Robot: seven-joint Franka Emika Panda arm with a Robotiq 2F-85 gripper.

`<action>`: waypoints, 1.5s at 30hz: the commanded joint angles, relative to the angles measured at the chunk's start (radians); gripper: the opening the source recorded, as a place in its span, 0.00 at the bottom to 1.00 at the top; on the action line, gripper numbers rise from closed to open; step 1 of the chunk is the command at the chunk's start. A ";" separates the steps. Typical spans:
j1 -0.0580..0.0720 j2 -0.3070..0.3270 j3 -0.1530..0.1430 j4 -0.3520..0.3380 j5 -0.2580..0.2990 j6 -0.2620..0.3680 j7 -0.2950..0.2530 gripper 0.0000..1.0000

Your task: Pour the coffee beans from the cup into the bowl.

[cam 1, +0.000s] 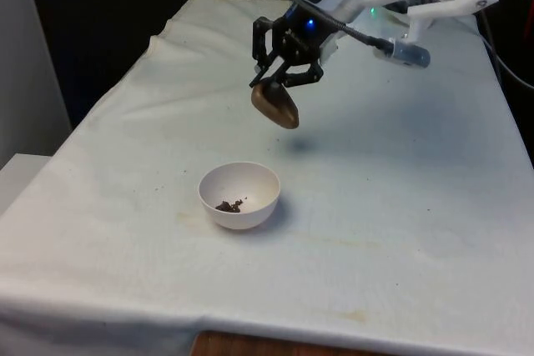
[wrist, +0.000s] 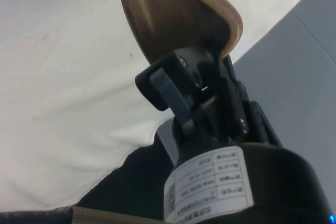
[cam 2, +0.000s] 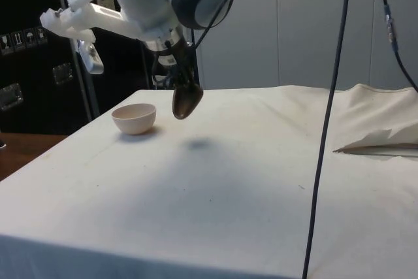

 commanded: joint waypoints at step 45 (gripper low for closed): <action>-0.014 0.021 -0.055 -0.095 0.171 0.319 -0.231 0.02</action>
